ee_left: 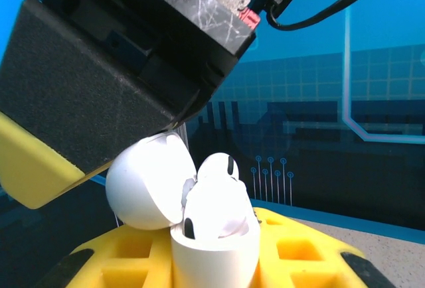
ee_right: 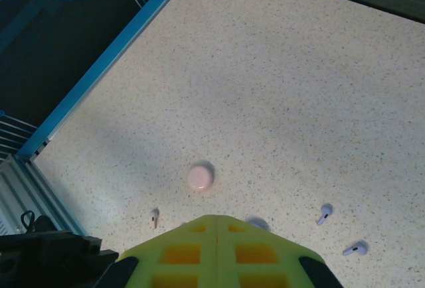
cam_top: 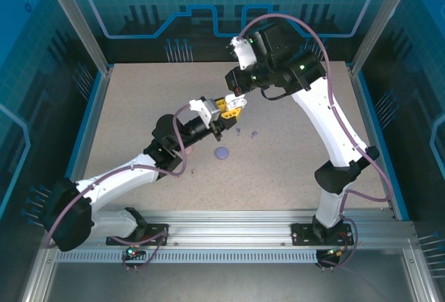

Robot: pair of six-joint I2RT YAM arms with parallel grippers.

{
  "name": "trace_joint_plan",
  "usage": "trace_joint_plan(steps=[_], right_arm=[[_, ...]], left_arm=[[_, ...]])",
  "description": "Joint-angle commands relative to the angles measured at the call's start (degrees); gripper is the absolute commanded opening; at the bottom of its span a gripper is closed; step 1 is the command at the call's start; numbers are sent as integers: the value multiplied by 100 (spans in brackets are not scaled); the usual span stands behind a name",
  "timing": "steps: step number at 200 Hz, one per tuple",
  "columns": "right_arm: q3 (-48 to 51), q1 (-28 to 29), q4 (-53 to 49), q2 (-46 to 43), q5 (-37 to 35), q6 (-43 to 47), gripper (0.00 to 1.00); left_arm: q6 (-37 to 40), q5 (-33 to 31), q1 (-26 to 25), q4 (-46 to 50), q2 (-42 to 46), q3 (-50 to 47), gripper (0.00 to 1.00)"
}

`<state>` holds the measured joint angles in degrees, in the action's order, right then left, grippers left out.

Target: Insert the wireless bluetooth earbuds into the charging case

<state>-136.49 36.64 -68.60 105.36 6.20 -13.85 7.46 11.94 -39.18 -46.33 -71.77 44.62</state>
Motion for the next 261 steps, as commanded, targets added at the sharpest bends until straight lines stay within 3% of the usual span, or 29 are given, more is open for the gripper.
trace_joint_plan(steps=[1,67,113,132,151,181,216,261], right_arm=[[239,162,-286,-315,3,145,2],[1547,201,-44,-1268,-86,54,2],[2096,-47,568,-1931,-793,-493,7],[2491,-512,962,-2347,-952,-934,19],[3148,-993,1365,-2816,-933,-1318,38],[4592,-1438,1828,-3582,-1241,-1836,58],[5873,-2027,1999,-4263,-1189,-2278,65],[6451,-2820,1934,-4791,-1349,-2478,71]], left_arm=[[6,38,7,-150,-57,248,0],[61,-39,9,-152,-62,254,0],[-17,-48,3,-148,-131,232,0],[-115,-133,-1,-171,-191,180,0],[-290,-227,5,-117,-324,166,0],[-1028,-392,3,320,-862,459,0],[-2027,-462,-151,369,-1880,903,0],[-3167,-593,-600,779,-3454,1992,0]])
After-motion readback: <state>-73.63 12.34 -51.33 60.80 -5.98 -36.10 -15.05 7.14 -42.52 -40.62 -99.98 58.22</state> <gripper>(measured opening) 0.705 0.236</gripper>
